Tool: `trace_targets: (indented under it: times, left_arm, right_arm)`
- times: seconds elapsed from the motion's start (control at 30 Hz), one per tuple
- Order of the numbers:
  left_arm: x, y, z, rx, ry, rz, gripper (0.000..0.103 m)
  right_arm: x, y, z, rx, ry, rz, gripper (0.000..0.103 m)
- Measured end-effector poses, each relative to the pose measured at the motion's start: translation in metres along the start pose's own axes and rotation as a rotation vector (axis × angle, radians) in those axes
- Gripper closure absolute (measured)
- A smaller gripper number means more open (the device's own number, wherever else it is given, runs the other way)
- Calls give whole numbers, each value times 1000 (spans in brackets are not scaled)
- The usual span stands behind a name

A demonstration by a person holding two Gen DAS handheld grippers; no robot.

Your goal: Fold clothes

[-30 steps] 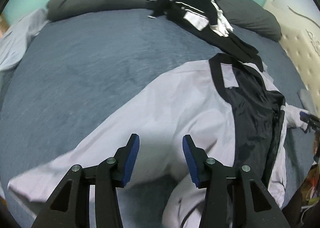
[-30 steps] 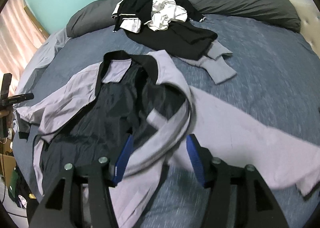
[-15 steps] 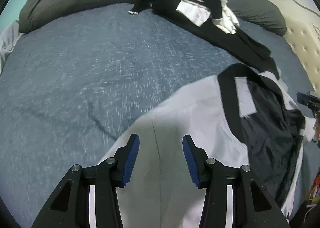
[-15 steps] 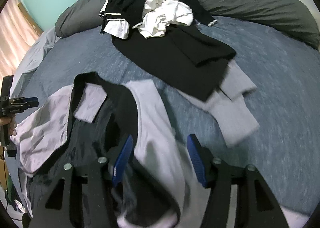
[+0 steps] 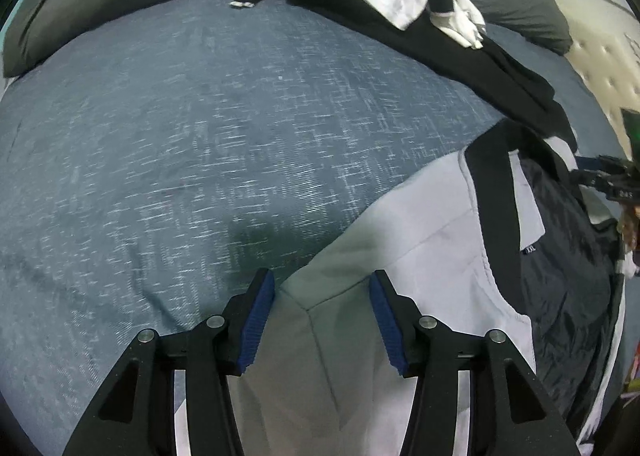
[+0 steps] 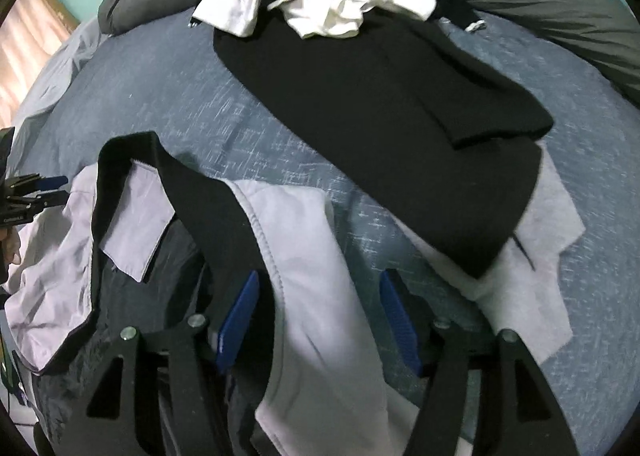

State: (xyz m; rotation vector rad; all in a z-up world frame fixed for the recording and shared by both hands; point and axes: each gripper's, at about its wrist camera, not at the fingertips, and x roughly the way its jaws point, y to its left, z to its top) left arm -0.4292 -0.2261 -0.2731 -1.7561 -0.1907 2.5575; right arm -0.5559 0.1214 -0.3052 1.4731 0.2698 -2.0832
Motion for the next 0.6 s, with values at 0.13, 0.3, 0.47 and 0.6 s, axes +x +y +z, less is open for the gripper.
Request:
trace_targets:
  times: [0.13, 0.3, 0.47, 0.6]
  left_arm:
    - [1, -9, 1, 37, -7, 23, 89]
    - [-5, -19, 3, 70, -36, 50, 96]
    - [-24, -16, 17, 45, -90, 84, 97]
    - [-40, -9, 40, 19, -131, 121, 97]
  right_arm:
    - [3, 3, -1, -9, -10, 36, 83]
    - [-4, 9, 1, -17, -48, 15, 94]
    - [-27, 8, 13, -5, -137, -32, 96]
    - [-45, 4, 40, 16, -189, -68, 97]
